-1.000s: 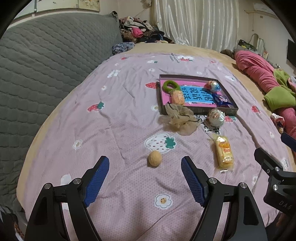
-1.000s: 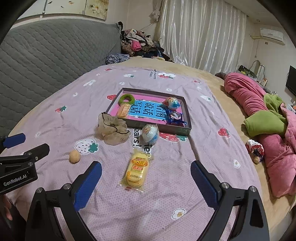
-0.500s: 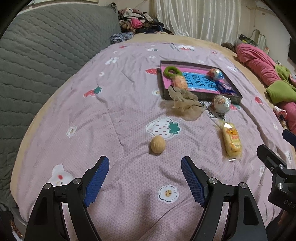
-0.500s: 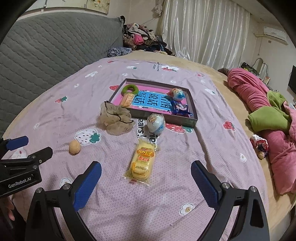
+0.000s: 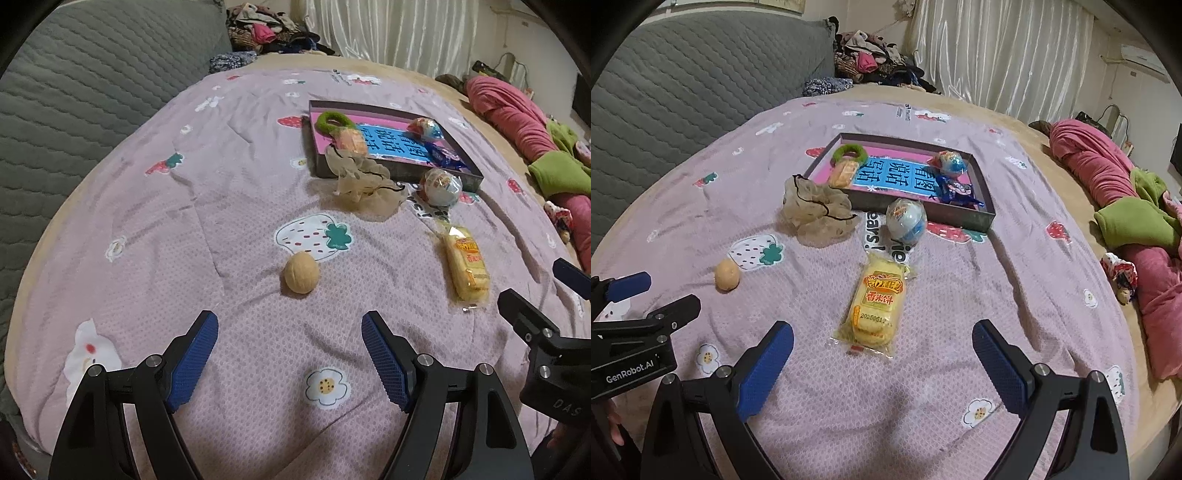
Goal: Organize objects
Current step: 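Withdraw both grippers from the tray toward the tan ball and yellow cake packet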
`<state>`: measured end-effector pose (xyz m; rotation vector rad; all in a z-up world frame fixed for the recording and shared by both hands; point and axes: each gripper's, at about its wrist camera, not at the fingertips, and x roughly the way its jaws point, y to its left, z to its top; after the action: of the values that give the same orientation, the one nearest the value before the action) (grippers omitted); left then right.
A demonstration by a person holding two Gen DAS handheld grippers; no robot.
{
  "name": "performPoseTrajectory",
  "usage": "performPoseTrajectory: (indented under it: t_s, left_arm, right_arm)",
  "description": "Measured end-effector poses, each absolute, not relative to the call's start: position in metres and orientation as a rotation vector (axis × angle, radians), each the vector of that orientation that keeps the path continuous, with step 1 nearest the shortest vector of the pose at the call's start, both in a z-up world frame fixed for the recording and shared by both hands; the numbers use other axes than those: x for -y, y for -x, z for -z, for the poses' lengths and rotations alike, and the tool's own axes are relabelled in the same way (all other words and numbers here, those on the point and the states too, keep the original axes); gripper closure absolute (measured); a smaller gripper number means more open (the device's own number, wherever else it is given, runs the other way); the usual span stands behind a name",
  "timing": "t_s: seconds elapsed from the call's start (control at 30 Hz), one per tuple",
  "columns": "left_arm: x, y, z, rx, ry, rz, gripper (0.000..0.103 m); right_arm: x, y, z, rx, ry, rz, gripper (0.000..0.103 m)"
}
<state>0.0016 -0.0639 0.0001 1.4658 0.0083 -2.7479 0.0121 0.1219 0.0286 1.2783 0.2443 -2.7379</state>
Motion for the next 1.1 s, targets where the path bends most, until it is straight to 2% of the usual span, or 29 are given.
performPoseTrajectory:
  t_s: [1.1]
  left_arm:
    - [0.067,0.057,0.044,-0.11,-1.521,2.77,0.023]
  right_arm:
    - [-0.128,0.048,0.024,-0.154,-1.377,2.717,0.005]
